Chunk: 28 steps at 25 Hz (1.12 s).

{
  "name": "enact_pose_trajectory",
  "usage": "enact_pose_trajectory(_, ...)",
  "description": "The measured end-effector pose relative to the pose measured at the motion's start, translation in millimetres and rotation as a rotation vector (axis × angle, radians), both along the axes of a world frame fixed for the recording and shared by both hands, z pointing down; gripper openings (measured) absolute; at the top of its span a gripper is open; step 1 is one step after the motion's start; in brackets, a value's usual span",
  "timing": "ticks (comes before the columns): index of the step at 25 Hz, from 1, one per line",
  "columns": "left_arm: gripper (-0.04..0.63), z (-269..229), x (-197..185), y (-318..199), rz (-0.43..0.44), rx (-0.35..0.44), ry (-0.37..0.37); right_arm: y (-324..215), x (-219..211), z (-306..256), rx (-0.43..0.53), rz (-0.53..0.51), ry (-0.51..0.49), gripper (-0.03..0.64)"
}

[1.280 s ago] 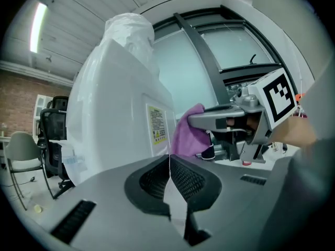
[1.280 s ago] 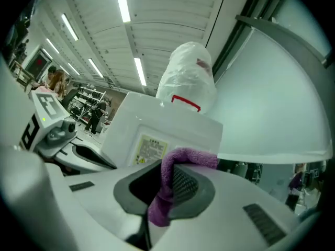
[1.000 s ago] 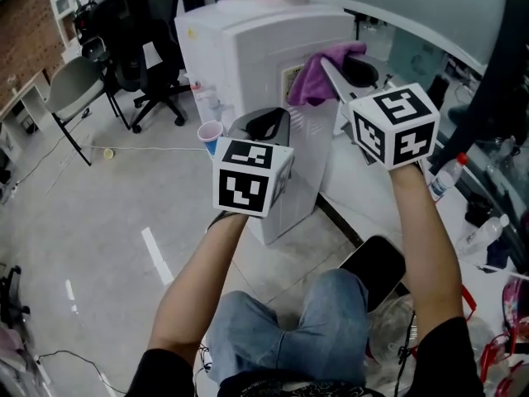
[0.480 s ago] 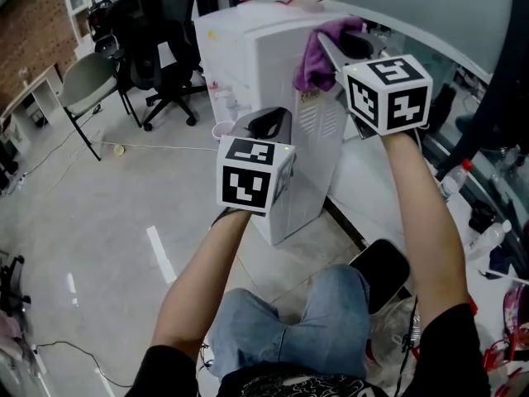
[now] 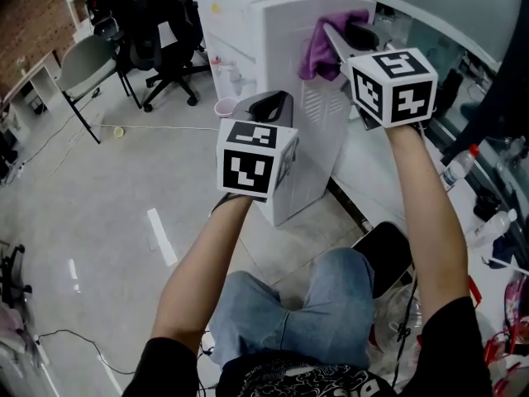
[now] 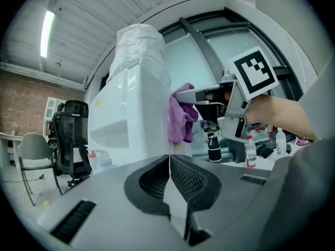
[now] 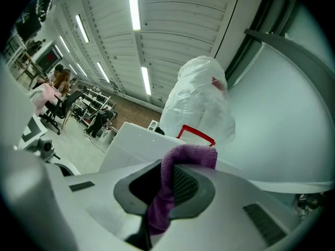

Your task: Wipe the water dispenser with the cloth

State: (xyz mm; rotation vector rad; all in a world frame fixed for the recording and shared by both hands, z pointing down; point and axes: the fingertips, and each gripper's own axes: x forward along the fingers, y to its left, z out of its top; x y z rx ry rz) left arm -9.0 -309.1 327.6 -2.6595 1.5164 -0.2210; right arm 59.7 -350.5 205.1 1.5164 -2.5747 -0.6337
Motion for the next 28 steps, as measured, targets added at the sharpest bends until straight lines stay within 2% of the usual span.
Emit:
enact_pose_trajectory(18,0.028,57,-3,10,-0.002,-0.045,-0.03,-7,4,128,-0.168,0.023,0.019,0.032)
enact_pose_trajectory(28,0.028,96,-3,13,-0.012,-0.061,-0.053,-10,10,210,-0.279,0.027,-0.002,0.032)
